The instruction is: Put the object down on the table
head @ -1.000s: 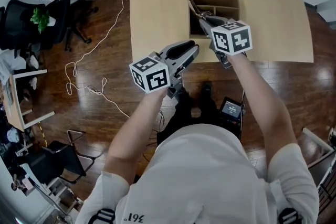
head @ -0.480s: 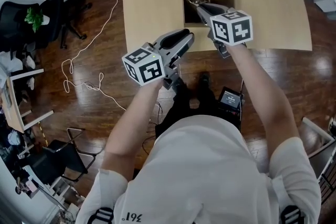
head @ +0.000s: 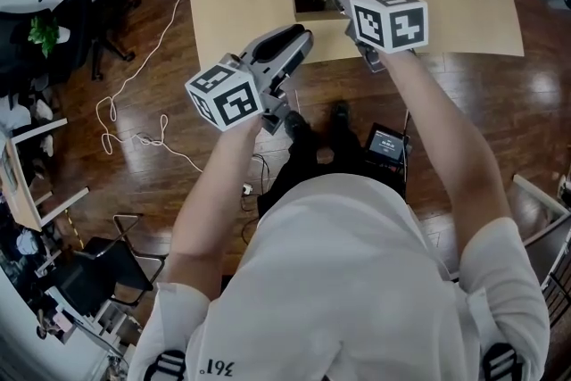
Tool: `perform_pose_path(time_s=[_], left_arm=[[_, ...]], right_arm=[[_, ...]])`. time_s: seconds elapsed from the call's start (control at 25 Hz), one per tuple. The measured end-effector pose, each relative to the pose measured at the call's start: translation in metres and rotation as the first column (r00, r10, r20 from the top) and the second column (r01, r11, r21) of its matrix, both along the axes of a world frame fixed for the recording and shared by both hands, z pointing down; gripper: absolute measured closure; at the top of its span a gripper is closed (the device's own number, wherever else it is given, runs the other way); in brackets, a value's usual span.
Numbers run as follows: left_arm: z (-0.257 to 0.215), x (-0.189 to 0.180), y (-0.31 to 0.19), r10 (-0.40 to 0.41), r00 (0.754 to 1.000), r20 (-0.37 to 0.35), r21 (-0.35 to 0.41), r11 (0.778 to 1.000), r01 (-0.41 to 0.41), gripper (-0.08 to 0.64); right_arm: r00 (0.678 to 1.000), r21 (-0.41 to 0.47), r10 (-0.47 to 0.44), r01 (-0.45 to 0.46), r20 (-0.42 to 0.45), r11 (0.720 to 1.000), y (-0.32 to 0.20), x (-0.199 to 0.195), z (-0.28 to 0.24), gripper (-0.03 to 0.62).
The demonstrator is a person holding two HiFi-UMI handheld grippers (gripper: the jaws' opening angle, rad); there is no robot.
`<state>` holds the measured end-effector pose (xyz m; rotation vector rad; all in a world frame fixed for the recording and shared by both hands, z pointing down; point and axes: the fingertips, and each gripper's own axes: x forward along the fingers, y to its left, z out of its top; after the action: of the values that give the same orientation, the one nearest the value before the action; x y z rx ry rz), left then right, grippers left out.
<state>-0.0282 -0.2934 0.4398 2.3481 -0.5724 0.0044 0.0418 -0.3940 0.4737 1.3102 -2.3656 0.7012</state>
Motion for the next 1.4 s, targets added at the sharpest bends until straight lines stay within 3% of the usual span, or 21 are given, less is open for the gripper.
perform_pose_path(time_s=[0.32,0.84,1.08,1.4], left_arm=[[-0.014,-0.003,0.010,-0.019,1.000,-0.021,0.001,1.000,0.019,0.488],[-0.042,-0.002,0.037,0.015,0.999,-0.048,0.061,0.998,-0.012,0.488],[-0.057,-0.005,0.051,0.008,0.997,-0.078,0.070,0.998,-0.002,0.488],[-0.067,-0.007,0.072,0.024,0.996,-0.082,0.073,0.997,-0.018,0.488]], right_arm=[[1.000,0.014,0.013,-0.013,0.005,1.000,0.024,0.012,-0.016,0.520],[0.998,0.010,-0.017,0.017,0.060,1.000,0.071,0.016,-0.034,0.520],[0.999,-0.004,0.013,-0.013,0.040,1.000,0.092,0.027,-0.042,0.520],[0.996,-0.020,0.045,-0.044,0.078,0.999,0.118,0.038,-0.053,0.520]])
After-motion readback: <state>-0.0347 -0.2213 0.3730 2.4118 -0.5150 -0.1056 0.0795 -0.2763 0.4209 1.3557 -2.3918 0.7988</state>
